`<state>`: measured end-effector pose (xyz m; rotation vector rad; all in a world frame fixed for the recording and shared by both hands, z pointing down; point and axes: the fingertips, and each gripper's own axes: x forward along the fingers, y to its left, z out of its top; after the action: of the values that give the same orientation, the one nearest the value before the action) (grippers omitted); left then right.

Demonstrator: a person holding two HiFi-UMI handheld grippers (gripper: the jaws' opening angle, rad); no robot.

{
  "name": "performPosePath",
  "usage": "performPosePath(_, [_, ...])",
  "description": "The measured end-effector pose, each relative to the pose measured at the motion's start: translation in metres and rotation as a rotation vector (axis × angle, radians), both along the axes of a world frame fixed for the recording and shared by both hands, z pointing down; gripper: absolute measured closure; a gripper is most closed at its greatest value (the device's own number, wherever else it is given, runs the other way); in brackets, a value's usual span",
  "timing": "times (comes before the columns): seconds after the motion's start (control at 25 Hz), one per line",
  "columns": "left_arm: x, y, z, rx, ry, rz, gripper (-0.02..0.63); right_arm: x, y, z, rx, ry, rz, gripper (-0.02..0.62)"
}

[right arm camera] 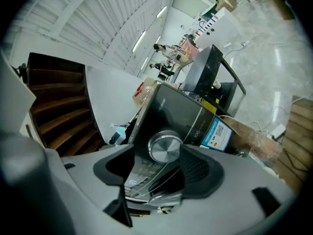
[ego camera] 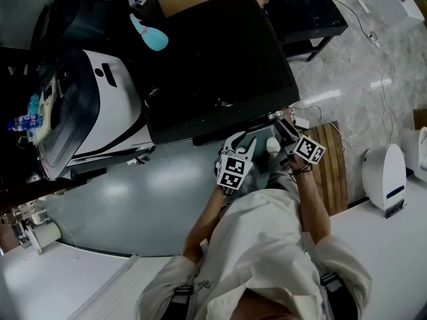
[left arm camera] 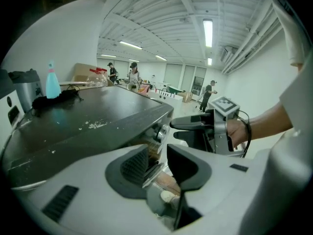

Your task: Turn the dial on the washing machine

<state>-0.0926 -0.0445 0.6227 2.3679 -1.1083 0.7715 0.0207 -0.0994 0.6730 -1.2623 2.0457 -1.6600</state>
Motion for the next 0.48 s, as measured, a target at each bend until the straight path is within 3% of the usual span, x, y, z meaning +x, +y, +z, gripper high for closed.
performPosePath(0.2, [-0.001, -0.005, -0.012, 0.030, 0.017, 0.003, 0.480, 0.004, 0.003, -0.024, 0.067, 0.106, -0.040, 0.325])
performPosePath(0.48, [-0.003, -0.015, -0.039, 0.087, 0.067, -0.001, 0.480, 0.000, 0.009, -0.059, 0.204, 0.358, -0.149, 0.342])
